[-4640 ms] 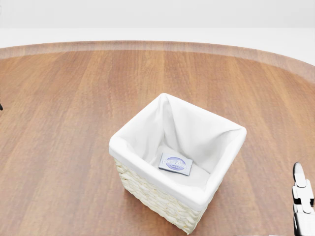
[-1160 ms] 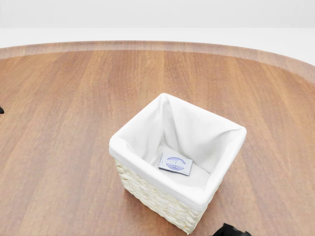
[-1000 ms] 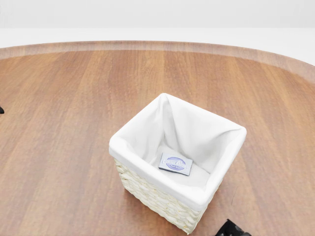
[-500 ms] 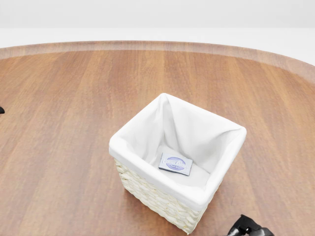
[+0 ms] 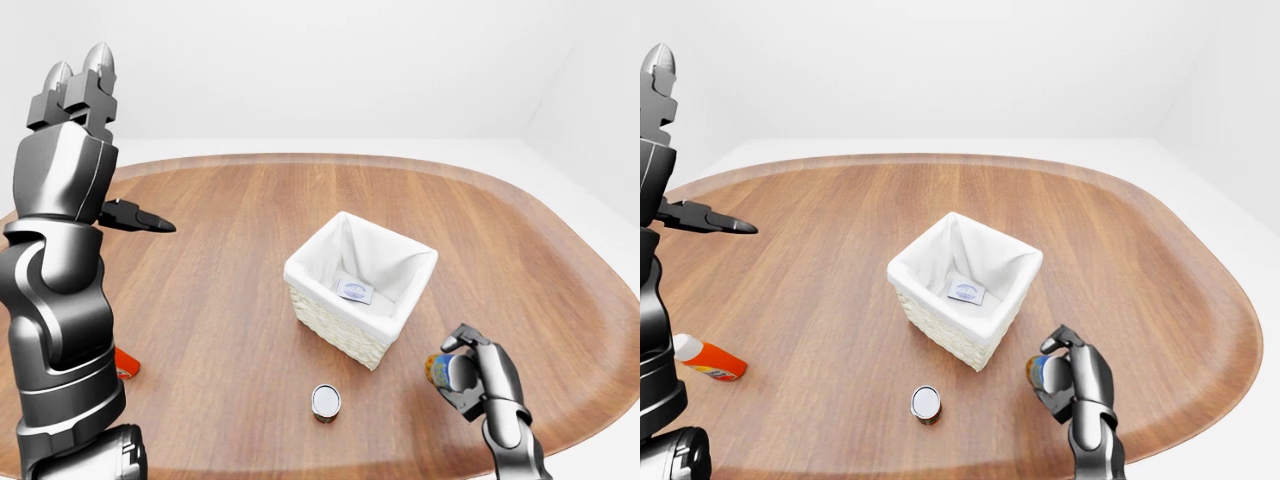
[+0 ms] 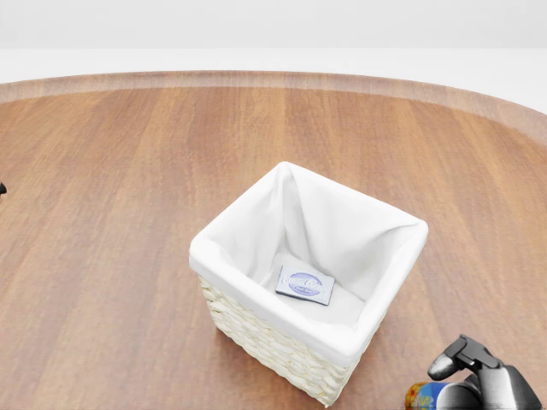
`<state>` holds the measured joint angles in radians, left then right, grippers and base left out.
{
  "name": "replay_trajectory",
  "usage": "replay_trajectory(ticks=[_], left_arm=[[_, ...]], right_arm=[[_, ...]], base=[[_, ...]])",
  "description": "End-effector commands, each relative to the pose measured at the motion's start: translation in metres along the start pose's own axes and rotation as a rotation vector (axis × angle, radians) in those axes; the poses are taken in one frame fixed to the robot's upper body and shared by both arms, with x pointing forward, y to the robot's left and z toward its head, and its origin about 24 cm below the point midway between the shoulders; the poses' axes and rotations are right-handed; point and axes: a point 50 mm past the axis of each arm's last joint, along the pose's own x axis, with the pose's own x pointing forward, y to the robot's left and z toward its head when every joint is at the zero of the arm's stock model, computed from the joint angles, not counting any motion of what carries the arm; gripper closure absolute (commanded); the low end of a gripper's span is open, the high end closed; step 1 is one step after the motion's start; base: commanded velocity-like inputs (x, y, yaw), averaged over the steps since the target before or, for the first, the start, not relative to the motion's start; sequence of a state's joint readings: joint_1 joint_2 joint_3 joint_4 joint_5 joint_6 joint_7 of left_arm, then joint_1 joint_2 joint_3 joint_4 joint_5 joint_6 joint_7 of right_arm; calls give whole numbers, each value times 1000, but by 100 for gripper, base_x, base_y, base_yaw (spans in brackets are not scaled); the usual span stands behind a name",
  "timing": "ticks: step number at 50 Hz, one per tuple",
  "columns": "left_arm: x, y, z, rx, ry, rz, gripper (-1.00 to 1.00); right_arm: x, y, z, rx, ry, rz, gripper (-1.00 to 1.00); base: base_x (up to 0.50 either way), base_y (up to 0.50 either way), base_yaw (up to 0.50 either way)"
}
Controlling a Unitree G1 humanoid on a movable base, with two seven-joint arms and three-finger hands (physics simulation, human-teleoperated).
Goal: Pick up the alphabet soup and the cream cheese box, and put them in the basket.
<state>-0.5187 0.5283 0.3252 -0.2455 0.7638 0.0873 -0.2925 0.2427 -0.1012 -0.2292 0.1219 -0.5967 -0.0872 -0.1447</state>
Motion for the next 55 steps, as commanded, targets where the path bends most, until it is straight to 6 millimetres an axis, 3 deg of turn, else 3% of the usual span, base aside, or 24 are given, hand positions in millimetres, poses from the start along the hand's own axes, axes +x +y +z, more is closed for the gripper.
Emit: replay_trajectory(ticks=[1, 5, 27, 39, 48, 55], left_arm=[[0, 0, 0, 1, 1, 5, -100], [1, 0, -1, 3, 7, 11, -100], [1, -1, -1, 14, 5, 0, -100], [1, -3, -1, 17, 10, -7, -100], [0, -2, 1, 24, 5, -7, -100], [-1, -2, 1, 22, 5, -9, -100]], right_arm=[[-4, -39, 37, 75, -149, -137, 100], [-5, -50, 58, 48, -232, -157, 100], [-5, -90, 122, 6, -401, -202, 100], [9, -93, 167, -78, -578, -153, 100], [15, -85, 205, -199, -685, -111, 100], [35, -72, 224, -284, -688, -68, 100]], base=[[0, 0, 0], [0, 0, 0], [0, 0, 0], [0, 0, 0], [0, 0, 0], [0, 0, 0]])
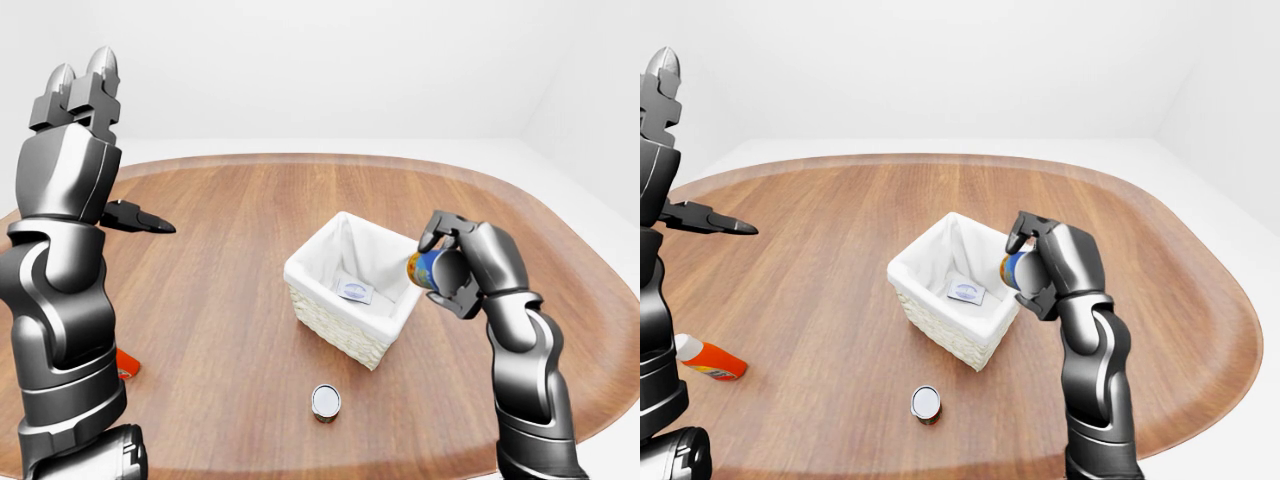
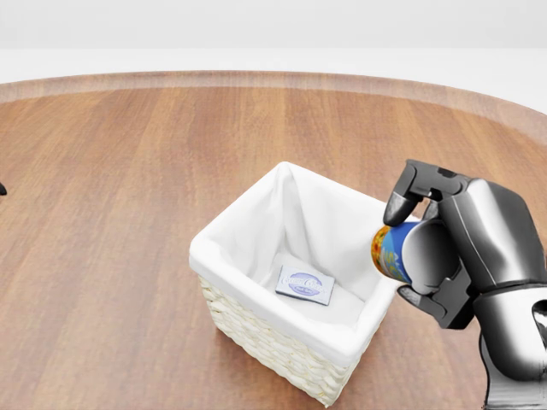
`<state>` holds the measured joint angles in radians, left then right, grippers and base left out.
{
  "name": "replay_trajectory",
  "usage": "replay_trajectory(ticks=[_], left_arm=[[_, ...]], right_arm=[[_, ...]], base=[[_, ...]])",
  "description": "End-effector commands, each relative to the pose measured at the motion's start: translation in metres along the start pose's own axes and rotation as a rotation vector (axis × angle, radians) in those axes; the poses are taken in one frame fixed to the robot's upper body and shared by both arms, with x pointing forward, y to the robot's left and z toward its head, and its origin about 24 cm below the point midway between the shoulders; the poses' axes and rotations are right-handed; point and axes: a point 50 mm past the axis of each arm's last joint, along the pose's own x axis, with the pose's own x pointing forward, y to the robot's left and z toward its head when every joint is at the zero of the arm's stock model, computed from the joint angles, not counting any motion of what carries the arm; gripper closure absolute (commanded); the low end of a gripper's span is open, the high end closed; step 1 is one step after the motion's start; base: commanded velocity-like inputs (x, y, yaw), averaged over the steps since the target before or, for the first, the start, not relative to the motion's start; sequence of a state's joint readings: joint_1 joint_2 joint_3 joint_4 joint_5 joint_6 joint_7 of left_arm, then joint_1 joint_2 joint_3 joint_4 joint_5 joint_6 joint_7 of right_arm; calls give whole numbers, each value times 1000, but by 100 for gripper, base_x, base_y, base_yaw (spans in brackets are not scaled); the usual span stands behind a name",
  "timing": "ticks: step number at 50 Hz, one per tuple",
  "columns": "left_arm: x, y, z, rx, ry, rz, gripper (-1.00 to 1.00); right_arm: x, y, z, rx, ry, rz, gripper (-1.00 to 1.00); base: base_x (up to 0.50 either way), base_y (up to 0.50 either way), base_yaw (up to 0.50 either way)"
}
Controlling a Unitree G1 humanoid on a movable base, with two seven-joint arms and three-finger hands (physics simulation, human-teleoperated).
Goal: Pick up the alphabet soup and the cream cheese box, and put them in the basket.
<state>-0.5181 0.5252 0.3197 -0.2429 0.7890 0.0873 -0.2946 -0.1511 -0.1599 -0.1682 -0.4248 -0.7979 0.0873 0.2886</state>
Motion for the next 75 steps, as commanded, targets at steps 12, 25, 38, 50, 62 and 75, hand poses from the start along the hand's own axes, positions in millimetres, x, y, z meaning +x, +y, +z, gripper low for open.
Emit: replay_trajectory(ticks=[12, 25, 38, 50, 62, 75], left_arm=[[-1, 0, 0, -1, -1, -2, -100], [-2, 1, 1, -3, -5, 1, -100], [-1, 1, 1, -6, -5, -1, -100], [0, -2, -1, -5, 3, -9, -100], [-1, -3, -1, -6, 5, -10, -100], [-1, -1, 0, -4, 1, -9, -100]], right_arm=[[59, 22, 25, -40, -80, 92, 100], [98, 53, 29, -96, -42, 224, 100], [119, 66, 57, -195, -79, 320, 100], [110, 96, 48, -273, -30, 481, 100], [105, 103, 44, -269, -13, 525, 100], [106, 97, 42, -233, -16, 491, 100]], base=[[0, 0, 0], [0, 0, 0], [0, 0, 0], [0, 0, 0], [0, 0, 0], [0, 0, 0]])
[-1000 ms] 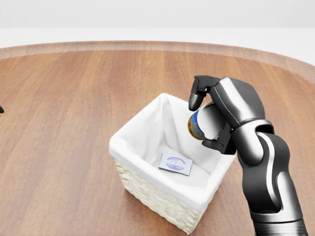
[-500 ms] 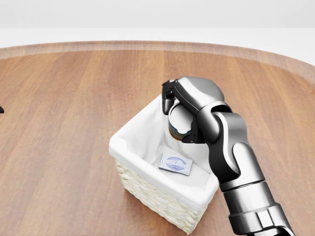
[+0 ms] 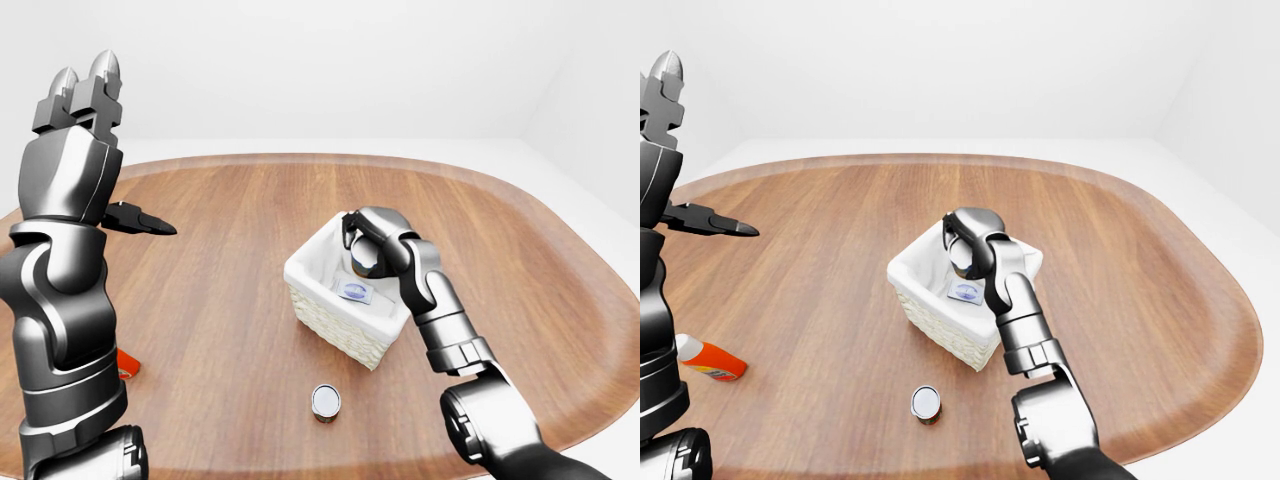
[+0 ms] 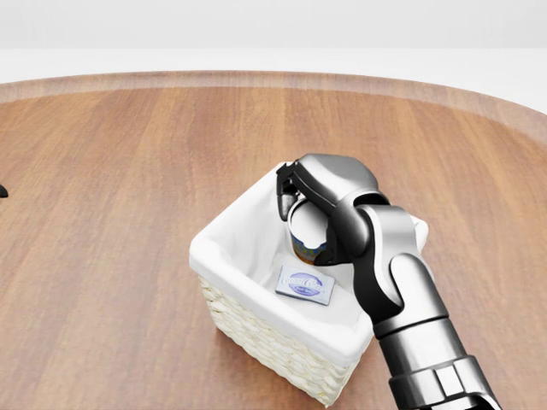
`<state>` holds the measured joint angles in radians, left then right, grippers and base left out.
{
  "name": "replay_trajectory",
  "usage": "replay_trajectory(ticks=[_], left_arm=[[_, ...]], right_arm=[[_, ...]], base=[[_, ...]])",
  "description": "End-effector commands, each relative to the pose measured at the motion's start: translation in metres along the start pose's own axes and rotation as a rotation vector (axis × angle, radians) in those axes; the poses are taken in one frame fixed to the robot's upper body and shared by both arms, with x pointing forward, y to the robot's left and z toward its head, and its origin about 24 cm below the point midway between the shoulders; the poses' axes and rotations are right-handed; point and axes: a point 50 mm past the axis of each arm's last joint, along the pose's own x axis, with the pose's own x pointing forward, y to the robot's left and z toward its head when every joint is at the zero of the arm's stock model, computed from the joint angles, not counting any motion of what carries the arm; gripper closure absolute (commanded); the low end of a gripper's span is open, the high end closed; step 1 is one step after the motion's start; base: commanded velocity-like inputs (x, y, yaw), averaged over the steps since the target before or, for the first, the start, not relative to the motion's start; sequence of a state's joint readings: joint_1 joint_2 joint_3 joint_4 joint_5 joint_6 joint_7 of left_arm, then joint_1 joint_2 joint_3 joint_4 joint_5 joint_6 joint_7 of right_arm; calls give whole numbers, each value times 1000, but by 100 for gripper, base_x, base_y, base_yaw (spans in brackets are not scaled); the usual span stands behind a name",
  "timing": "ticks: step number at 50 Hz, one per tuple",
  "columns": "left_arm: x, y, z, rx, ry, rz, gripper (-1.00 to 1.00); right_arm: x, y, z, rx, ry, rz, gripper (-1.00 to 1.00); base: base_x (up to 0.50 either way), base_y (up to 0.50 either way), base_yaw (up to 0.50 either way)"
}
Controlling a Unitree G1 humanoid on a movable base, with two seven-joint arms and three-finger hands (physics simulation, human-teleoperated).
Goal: Pick up the alphabet soup and the cream cheese box, and put them in the basket.
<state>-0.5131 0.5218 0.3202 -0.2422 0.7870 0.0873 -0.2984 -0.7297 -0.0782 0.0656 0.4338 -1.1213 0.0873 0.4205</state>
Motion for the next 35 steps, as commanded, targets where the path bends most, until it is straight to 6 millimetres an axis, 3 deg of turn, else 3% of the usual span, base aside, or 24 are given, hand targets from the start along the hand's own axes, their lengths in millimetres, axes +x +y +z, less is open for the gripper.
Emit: replay_trajectory(ticks=[1, 10, 11, 12, 13, 25, 35], left_arm=[[0, 1, 0, 0, -2, 0, -100], [1, -1, -1, -4, 3, -1, -100], [1, -1, -1, -4, 4, 0, -100], [1, -1, -1, -4, 4, 0, -100], [1, -1, -1, -4, 3, 0, -100], [1, -1, 0, 0, 2, -5, -100], [1, -1, -1, 0, 2, -5, -100]], right_arm=[[-2, -5, 0, 32, -14, -34, 100], [-2, -6, 1, 18, -15, -33, 100], [-3, -5, 1, 15, -14, -28, 70], [-3, -6, 1, 14, -15, -30, -84], [-3, -8, 1, 25, -18, -45, -100], [-12, -21, 2, -19, -23, -65, -100], [-25, -63, 15, -61, -64, -164, -100]], base=[[0, 0, 0], [0, 0, 0], [0, 0, 0], [0, 0, 0], [0, 0, 0], [0, 0, 0], [0, 0, 0]])
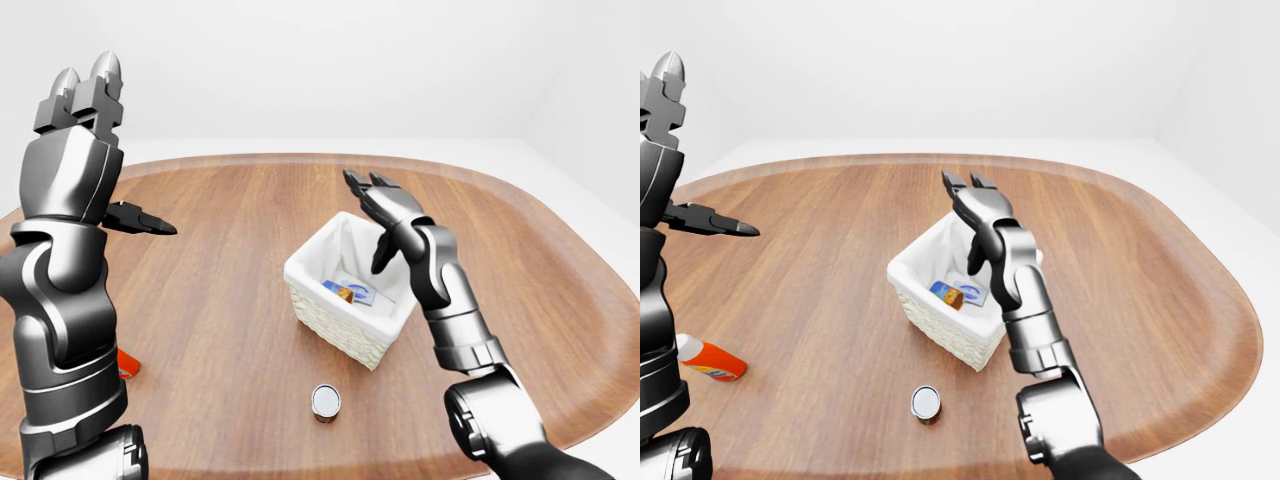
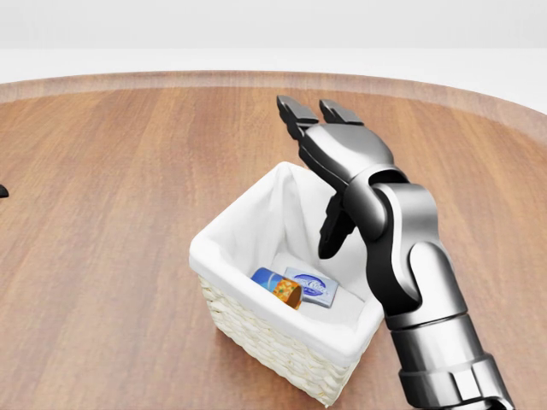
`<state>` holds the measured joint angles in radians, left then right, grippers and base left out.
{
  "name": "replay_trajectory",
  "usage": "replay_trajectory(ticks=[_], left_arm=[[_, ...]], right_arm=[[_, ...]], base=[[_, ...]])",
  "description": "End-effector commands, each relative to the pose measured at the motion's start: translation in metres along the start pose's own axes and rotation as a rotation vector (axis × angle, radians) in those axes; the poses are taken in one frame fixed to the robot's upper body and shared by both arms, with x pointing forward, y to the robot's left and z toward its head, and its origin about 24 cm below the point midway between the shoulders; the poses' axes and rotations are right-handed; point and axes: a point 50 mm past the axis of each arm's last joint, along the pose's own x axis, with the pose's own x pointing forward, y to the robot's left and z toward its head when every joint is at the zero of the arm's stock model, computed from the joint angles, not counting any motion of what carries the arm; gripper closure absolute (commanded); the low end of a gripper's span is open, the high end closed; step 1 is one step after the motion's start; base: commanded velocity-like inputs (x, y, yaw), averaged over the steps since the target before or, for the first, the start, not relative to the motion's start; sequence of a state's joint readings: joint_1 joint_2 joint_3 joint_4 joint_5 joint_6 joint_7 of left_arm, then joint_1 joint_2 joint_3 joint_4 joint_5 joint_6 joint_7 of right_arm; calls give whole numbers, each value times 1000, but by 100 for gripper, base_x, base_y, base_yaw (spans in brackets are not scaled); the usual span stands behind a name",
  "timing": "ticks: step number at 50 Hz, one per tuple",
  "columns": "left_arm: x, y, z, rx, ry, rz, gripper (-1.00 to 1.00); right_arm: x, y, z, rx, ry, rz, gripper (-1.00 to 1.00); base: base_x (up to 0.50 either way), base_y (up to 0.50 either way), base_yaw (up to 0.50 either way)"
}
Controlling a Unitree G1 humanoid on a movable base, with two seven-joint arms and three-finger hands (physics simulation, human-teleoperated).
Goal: Pick up the alphabet soup and the cream cheese box, and put them in the basket.
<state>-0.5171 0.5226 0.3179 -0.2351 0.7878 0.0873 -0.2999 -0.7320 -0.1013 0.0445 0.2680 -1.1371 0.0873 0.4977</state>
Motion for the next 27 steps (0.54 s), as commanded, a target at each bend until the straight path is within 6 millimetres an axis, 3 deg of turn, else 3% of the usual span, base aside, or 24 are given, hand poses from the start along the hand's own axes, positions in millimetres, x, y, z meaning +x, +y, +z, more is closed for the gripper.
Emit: replay_trajectory(ticks=[1, 21, 27], left_arm=[[0, 0, 0, 0, 0, -2, -100], [0, -1, -1, -5, 4, -1, -100], [-1, -2, -2, -10, 6, -1, -100]], right_arm=[[-8, -34, 9, -34, -30, -82, -100], [-16, -78, 20, 37, -120, -363, -100], [-22, -93, 22, 97, -153, -516, -100]], base=[[0, 0, 0], [0, 0, 0], [0, 0, 0]])
